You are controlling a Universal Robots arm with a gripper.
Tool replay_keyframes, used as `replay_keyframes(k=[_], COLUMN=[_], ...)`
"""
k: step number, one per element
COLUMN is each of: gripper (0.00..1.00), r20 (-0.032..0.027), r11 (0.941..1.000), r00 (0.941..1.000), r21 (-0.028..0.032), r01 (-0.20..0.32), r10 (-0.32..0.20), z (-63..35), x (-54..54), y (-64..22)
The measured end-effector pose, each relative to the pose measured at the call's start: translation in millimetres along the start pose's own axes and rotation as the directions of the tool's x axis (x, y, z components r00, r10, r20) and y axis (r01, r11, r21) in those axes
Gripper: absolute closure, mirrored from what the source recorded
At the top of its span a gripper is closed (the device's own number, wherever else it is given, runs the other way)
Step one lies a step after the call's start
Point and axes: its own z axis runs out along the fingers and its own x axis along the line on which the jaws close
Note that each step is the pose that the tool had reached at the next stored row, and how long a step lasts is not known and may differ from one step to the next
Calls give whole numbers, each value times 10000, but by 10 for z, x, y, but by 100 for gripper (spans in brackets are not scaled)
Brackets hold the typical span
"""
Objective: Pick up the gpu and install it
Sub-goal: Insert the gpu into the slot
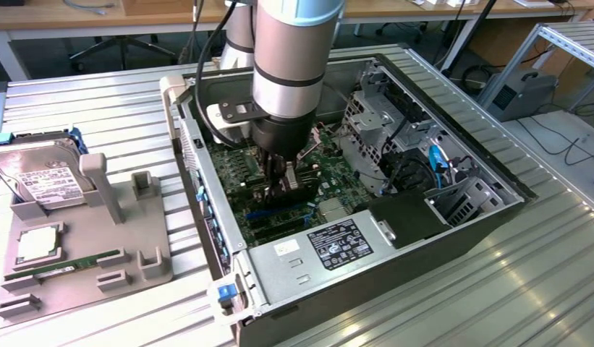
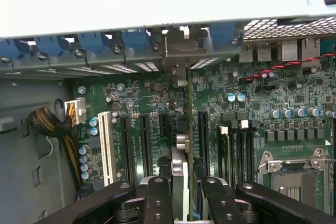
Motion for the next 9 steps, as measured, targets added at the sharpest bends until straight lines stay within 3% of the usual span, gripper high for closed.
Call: replay_keyframes(k=[9], gripper=[73], r20=[-2], r11=[10000], r00=[10000], r21=[-1], r01=[-2], r10=[2], z=[17], x=[0], y=[2])
